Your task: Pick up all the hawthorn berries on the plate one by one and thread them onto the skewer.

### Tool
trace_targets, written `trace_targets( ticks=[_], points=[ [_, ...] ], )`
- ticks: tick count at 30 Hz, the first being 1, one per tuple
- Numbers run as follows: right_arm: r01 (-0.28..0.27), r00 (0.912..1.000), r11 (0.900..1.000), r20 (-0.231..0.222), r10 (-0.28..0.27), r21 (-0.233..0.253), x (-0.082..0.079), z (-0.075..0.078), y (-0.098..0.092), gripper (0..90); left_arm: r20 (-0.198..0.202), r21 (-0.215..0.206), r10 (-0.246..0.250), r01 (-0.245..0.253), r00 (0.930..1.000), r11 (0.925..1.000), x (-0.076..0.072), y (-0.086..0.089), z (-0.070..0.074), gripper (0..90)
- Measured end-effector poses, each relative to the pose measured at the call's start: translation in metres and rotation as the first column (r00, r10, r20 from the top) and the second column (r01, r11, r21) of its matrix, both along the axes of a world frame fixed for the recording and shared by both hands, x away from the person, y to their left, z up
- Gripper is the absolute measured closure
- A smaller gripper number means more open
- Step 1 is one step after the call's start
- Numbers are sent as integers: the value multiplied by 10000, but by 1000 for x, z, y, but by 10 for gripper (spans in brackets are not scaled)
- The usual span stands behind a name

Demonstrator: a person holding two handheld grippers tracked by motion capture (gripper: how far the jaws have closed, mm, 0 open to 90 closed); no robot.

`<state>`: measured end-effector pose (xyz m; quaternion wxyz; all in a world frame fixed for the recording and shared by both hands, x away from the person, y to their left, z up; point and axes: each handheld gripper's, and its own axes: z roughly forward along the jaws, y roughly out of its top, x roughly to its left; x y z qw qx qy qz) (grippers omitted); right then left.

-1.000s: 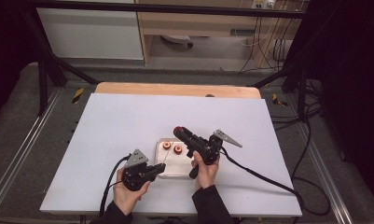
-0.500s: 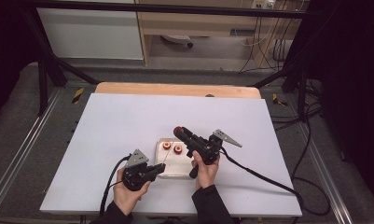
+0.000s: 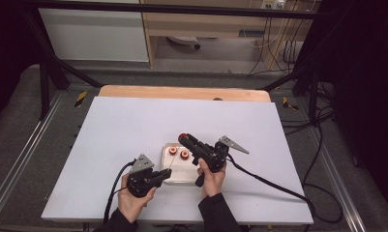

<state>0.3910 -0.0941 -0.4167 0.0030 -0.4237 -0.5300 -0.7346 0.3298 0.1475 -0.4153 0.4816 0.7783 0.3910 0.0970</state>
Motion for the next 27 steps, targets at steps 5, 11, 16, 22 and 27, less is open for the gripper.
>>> trace_targets(
  ticks=[5, 11, 16, 22, 27],
  points=[
    [-53, 10000, 9999, 54, 54, -131, -4, -4, 3, 610, -172, -10, -7, 7, 9999, 10000, 0, -1, -2, 881],
    [-131, 9999, 9998, -8, 130, -165, -8, -8, 6, 612, -163, -46, 28, -29, 9999, 10000, 0, -1, -1, 882],
    [-325, 9993, 9993, -207, 321, -193, -12, -13, 9, 612, -148, -41, 68, -69, 9999, 10000, 0, -2, -2, 882],
    [-497, 9980, 9984, -391, 487, -265, -17, -18, 11, 614, -190, 38, 88, -88, 9998, 10000, 1, -3, -3, 883],
    [-698, 9963, 9964, -538, 672, -474, -20, -20, 13, 615, -48, 35, 124, -124, 9999, 9999, 3, -4, -2, 883]
  ],
)
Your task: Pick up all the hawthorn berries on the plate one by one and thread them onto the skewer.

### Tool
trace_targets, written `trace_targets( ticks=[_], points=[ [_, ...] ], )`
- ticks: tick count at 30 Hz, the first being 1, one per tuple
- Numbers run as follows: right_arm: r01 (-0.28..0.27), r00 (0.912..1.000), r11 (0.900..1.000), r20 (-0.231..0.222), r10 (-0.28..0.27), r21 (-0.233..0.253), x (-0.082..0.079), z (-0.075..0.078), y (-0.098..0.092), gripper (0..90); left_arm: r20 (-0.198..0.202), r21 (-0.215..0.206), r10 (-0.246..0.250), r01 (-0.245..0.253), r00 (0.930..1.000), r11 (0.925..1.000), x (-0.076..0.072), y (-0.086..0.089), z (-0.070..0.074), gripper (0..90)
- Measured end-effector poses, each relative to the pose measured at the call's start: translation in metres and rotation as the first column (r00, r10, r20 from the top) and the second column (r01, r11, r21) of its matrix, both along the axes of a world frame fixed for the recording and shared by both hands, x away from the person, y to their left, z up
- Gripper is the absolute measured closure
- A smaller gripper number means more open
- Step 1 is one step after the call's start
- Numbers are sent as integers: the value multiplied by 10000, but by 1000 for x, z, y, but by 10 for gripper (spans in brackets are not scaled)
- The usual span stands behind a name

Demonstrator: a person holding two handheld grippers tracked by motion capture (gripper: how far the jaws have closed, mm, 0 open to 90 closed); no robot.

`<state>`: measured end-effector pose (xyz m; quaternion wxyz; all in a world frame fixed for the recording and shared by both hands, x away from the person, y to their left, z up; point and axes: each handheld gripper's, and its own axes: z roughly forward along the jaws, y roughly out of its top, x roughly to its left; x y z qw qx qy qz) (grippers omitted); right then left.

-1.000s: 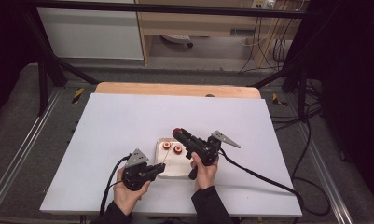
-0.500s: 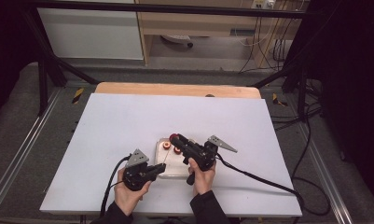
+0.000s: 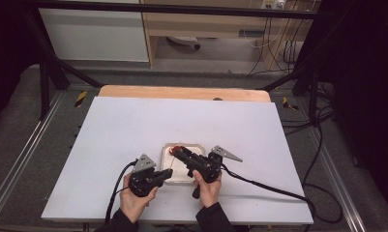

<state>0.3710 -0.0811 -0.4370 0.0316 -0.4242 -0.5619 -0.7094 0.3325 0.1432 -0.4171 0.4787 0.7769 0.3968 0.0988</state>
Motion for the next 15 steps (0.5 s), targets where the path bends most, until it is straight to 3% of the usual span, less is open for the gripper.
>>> trace_targets(
  ticks=[15],
  points=[
    [-719, 9966, 9946, -463, 686, -742, -11, -15, 8, 614, 106, 287, -35, 32, 9999, 9996, 6, -2, -2, 883]
  ],
)
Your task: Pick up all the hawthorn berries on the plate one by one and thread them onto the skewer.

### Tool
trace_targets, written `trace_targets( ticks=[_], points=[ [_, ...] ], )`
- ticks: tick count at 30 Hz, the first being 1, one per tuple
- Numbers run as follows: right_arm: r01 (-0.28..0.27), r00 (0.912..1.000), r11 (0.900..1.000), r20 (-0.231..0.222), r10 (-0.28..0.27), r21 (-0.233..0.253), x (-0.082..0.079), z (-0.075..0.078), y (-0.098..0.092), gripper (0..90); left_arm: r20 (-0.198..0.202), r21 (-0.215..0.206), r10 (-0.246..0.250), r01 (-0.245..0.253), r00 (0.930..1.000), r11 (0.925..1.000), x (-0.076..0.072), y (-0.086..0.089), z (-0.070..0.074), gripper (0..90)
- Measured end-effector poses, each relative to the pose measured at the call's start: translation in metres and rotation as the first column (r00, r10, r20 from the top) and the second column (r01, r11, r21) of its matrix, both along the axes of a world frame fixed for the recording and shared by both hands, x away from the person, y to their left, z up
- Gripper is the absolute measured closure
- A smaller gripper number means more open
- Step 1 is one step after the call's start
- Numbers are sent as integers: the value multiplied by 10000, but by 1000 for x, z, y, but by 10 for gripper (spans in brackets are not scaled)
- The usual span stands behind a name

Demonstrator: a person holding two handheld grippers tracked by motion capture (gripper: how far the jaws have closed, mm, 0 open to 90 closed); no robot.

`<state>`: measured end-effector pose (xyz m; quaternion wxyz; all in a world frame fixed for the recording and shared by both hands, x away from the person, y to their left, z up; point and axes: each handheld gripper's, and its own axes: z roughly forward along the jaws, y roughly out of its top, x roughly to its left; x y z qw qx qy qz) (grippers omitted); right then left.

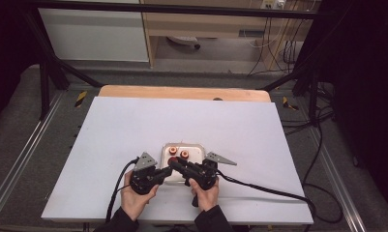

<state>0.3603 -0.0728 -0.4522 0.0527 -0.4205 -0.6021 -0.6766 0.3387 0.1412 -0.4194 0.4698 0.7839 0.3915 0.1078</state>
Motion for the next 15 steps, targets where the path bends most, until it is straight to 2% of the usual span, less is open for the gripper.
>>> trace_targets(
  ticks=[5, 9, 13, 15],
  points=[
    [-24, 10000, 9998, 32, 25, -222, 0, 0, 0, 606, 83, 114, -130, 130, 9999, 9999, 0, 1, -2, 882],
    [-10, 9998, 9967, 177, 24, -811, -1, 6, -4, 470, 234, 269, -159, 153, 9996, 9995, 0, 5, -1, 882],
    [46, 9986, 9815, 526, 56, -1916, 1, 16, -11, 337, 388, 640, -292, 267, 9988, 9976, -1, 11, -1, 881],
    [-6, 9985, 9731, 526, 131, -2306, 3, 19, -14, 276, 372, 774, -310, 281, 9988, 9966, -1, 16, -2, 881]
  ],
)
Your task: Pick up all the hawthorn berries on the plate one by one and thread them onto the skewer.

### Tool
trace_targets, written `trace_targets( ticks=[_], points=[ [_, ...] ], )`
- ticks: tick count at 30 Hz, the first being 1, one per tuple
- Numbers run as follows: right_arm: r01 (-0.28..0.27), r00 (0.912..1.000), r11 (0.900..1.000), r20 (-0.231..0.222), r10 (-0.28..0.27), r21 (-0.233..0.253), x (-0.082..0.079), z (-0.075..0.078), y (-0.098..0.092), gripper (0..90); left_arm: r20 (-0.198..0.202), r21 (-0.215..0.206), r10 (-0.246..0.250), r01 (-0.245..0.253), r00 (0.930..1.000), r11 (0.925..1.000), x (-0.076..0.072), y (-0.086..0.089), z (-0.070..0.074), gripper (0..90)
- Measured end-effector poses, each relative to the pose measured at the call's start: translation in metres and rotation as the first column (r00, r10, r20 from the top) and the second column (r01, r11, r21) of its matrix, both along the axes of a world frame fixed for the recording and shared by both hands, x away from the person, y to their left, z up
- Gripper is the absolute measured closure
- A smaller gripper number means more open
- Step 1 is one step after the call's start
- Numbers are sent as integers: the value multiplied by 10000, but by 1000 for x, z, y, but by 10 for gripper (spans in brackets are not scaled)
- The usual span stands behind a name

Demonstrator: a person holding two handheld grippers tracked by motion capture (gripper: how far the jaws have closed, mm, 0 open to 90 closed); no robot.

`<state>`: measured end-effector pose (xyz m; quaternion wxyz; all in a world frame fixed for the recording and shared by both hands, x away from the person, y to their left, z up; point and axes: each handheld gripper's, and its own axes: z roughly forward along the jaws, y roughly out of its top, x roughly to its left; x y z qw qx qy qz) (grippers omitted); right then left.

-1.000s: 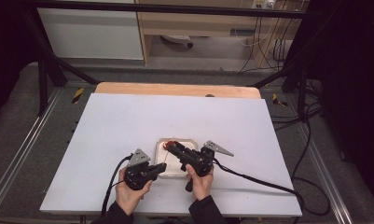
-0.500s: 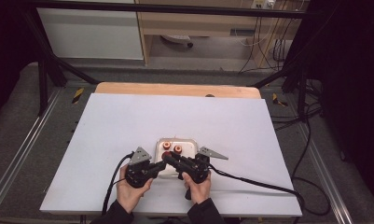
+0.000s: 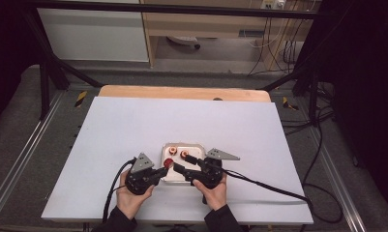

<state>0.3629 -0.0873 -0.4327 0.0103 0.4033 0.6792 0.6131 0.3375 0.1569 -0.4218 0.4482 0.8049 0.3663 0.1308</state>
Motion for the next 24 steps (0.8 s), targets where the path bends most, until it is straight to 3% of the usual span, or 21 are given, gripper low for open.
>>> trace_targets(
  ticks=[3, 6, 8, 13, 15, 21, 24],
  points=[
    [-81, 10000, 9975, 6, 82, -702, 4, 4, -5, 207, -54, 131, -30, 30, 10000, 9999, -1, 8, -2, 880],
    [-106, 9999, 9885, 6, 108, -1511, 7, 7, -9, 155, -50, 208, -61, 62, 10000, 9998, -1, 16, -2, 880],
    [-172, 9998, 9773, 86, 194, -2112, 10, 8, -13, 135, -52, 214, -109, 110, 9999, 9997, -1, 21, -2, 880],
    [-444, 9990, 9502, -192, 405, -3086, 20, 15, -21, 119, -43, 293, -183, 184, 9998, 9994, -2, 31, -2, 879],
    [-516, 9985, 9333, -360, 415, -3553, 26, 19, -23, 111, -10, 327, -220, 220, 9998, 9992, -3, 35, -2, 879],
    [-955, 9952, 8702, -640, 736, -4833, 43, 29, -18, 124, -53, 391, -214, 216, 9998, 9990, -4, 40, -5, 879],
    [-1106, 9933, 8480, -871, 763, -5184, 51, 34, -11, 144, -55, 381, -223, 225, 9997, 9990, -4, 41, -5, 879]
  ],
)
